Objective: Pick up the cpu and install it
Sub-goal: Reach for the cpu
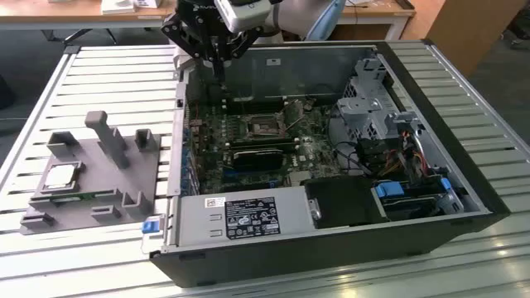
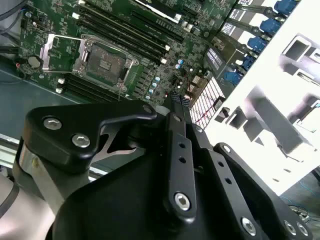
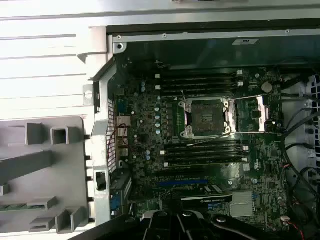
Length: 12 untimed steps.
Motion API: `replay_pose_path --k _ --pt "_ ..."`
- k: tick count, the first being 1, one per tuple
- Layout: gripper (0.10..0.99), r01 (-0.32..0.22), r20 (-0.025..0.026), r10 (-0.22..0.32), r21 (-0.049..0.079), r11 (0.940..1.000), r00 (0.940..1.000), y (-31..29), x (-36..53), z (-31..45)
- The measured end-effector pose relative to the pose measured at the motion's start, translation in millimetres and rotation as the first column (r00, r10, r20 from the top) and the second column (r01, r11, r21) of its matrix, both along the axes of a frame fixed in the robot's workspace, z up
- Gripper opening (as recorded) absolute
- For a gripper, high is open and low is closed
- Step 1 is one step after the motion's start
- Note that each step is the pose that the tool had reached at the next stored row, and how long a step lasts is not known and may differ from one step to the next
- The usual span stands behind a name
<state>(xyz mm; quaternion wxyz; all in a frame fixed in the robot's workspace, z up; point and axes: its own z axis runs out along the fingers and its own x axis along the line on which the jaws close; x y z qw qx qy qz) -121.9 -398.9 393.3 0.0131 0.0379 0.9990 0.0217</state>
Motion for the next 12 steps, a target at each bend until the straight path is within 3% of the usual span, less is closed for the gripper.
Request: replay_pose_path --k 12 --pt "0.106 0.000 -0.0001 0.000 0.000 1.0000 1.0000 0.0 -4.5 0.0"
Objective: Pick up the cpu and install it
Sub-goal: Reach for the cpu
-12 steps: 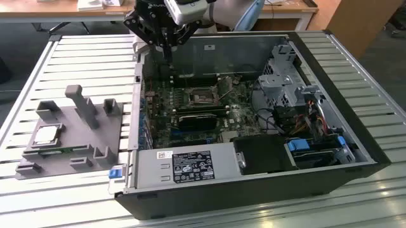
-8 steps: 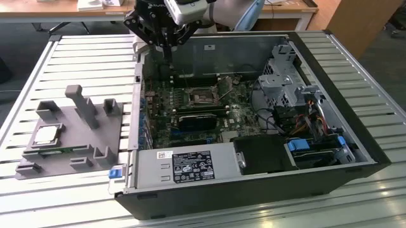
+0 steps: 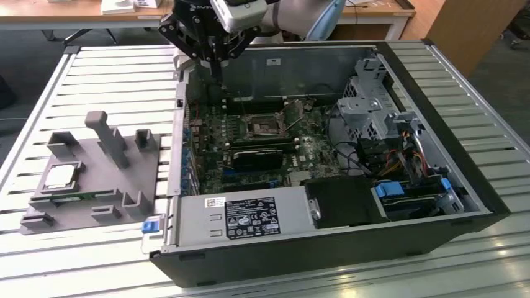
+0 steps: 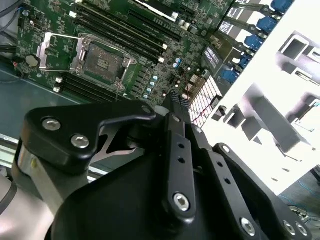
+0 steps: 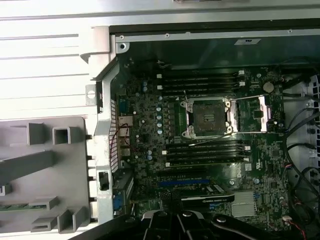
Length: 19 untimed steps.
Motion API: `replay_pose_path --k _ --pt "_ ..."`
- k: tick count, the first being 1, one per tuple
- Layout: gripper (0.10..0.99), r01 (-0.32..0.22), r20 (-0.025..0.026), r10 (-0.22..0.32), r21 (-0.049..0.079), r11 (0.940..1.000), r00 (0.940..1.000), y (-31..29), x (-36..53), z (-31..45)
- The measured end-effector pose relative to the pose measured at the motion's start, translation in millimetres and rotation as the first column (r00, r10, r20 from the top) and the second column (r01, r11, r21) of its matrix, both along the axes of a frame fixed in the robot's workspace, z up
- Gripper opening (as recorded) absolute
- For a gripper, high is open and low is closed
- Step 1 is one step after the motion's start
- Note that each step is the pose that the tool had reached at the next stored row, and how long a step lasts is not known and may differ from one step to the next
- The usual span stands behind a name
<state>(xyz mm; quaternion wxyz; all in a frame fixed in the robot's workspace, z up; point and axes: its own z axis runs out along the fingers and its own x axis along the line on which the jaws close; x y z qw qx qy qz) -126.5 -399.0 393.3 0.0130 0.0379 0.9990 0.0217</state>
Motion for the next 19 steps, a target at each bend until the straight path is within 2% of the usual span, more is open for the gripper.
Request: replay_pose_path --k 19 --pt "0.106 0.000 0.0000 0.000 0.000 1.0000 1.0000 0.0 -25.1 -0.8"
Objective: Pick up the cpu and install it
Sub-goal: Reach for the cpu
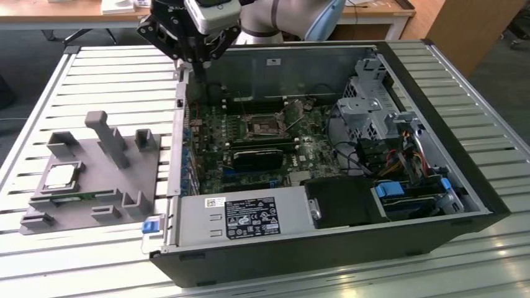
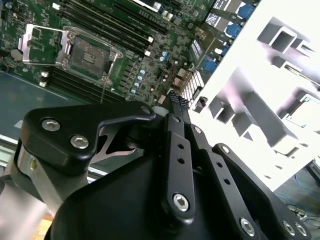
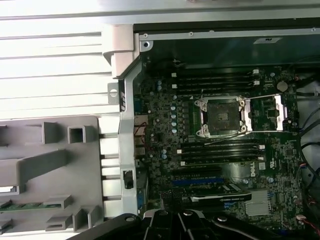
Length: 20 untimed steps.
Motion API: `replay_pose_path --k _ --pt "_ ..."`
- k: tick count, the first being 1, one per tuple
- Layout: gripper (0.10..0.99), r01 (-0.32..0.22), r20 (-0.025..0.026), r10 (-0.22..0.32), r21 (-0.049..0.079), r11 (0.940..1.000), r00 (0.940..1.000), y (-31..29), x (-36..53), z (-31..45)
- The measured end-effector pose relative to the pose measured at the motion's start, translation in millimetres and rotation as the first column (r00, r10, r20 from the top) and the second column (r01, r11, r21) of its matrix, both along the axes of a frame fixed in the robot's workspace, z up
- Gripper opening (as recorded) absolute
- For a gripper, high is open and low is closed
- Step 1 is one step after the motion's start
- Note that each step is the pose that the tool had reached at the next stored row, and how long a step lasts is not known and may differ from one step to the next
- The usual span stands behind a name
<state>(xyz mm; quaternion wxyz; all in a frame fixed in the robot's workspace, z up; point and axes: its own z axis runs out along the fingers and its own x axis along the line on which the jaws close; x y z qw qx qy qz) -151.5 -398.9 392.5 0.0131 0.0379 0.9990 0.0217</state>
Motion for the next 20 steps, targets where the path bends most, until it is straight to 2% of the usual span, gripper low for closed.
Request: replay_pose_path --k 10,20 --pt "0.106 0.000 0.0000 0.000 0.000 1.0000 1.0000 0.0 -13.8 -0.6" --pt "0.106 0.000 0.0001 0.000 0.000 1.0000 1.0000 0.0 -23.0 -1.1"
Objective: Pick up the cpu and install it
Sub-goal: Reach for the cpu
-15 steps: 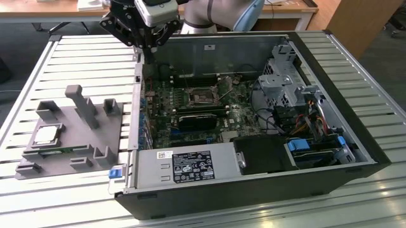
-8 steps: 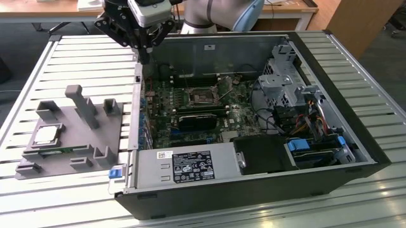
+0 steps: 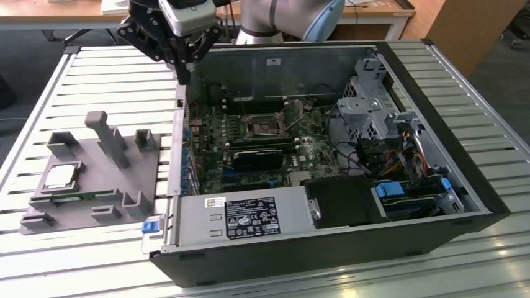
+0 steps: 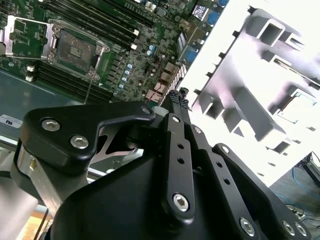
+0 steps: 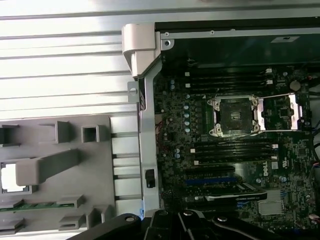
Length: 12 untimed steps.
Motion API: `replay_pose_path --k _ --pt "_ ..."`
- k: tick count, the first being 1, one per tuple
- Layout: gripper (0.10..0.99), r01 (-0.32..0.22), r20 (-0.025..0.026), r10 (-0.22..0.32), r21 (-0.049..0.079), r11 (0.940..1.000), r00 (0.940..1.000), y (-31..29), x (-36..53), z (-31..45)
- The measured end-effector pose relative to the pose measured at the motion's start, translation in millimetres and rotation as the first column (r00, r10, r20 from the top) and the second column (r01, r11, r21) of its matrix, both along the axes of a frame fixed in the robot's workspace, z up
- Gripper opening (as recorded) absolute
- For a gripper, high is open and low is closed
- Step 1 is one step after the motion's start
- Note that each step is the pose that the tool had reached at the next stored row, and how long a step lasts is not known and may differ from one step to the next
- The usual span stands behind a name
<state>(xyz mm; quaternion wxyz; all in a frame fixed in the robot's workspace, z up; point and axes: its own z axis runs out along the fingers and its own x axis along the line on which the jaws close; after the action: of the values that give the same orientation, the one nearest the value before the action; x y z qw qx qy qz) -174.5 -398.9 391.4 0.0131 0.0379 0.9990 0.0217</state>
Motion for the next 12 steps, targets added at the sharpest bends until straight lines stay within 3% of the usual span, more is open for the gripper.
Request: replay_pose_path --k 12 --pt "0.106 0.000 -0.0001 0.000 0.000 1.0000 1.0000 0.0 -7.7 -0.6"
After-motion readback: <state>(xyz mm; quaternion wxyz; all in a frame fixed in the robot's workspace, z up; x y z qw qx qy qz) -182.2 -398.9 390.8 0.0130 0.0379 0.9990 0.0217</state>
